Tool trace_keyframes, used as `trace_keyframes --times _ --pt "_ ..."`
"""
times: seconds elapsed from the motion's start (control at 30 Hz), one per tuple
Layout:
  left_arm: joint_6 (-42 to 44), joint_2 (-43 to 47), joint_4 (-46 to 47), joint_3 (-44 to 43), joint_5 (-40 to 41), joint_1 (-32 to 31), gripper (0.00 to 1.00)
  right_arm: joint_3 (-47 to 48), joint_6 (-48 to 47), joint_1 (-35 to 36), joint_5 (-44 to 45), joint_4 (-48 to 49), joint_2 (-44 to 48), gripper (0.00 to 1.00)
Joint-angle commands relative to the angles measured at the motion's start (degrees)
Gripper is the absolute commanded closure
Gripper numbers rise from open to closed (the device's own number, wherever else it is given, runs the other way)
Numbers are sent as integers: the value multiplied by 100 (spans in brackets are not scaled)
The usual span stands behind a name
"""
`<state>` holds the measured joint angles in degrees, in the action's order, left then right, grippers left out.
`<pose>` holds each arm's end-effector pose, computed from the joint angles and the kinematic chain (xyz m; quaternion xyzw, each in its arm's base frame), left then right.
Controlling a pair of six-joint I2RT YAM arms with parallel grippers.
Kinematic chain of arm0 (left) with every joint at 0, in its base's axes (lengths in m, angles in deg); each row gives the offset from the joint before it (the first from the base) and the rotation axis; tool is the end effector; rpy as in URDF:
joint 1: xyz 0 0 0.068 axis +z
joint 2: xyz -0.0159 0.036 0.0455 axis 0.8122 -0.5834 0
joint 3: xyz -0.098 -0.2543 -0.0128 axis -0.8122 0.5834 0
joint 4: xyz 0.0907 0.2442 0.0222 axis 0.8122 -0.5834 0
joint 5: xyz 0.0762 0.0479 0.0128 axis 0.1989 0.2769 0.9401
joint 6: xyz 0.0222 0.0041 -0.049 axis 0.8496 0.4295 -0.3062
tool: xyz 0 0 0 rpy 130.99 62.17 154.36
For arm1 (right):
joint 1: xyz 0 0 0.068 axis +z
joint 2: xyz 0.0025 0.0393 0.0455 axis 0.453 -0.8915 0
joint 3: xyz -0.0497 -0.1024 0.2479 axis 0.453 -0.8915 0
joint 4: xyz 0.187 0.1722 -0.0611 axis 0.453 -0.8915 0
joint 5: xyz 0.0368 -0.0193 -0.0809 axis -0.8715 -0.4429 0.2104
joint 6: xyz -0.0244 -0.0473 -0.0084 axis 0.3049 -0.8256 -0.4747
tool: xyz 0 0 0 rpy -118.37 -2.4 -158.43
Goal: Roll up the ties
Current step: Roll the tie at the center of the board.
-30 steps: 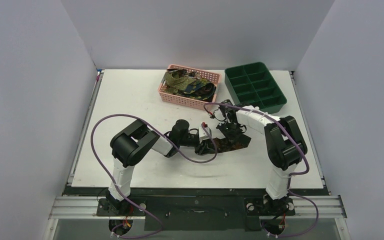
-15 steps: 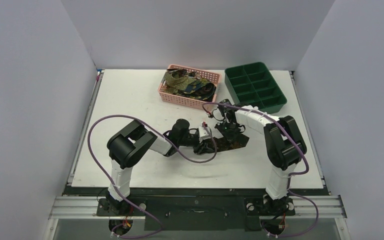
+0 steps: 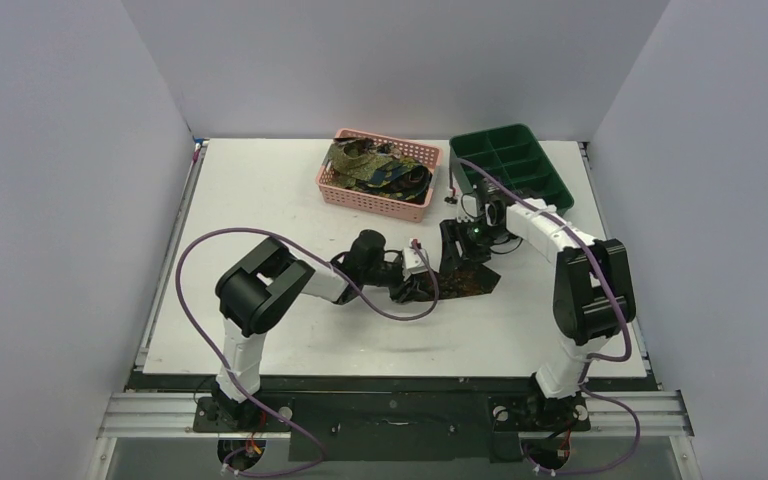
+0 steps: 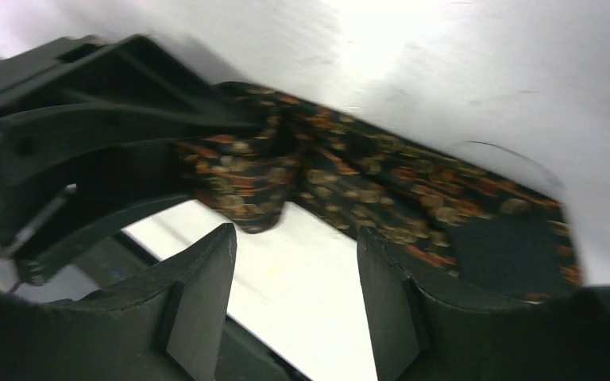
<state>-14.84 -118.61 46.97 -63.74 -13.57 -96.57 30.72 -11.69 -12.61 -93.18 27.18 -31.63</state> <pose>0.2715 -0.2773 0.1110 0.5448 0.6188 -0.3933 0.4069 0.3267 0.1031 0.2062 -0.1576 0.9409 0.2876 0.0843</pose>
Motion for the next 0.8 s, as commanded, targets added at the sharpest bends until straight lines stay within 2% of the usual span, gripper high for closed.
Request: trace_keyframes --times 0.0,0.23,0.4,0.47,0.6,0.67,0.7,0.73,0.77 --pt "82 -373 -1076 12 417 72 88 -134 510 239 -1065 141 145 46" --pt "21 -409 -1094 -14 403 47 88 -208 688 308 -875 515 -239 47" --pt "-8 -421 -1096 -61 404 46 88 -206 612 332 -722 522 -454 63" --pt "-25 -435 -1082 -81 398 45 87 -185 559 341 -653 482 -522 63" --pt "-38 -467 -1083 -135 387 36 87 -130 567 344 -824 437 -618 55" --pt "-39 -478 -1077 -149 384 34 87 -120 590 343 -933 450 -657 56" --pt "-39 -483 -1078 -146 381 34 87 -117 587 343 -947 449 -699 59" --pt "-41 -483 -1067 -146 376 38 86 -104 573 334 -945 447 -717 68" --pt "-40 -480 -1064 -152 373 36 86 -91 566 325 -893 448 -771 74"
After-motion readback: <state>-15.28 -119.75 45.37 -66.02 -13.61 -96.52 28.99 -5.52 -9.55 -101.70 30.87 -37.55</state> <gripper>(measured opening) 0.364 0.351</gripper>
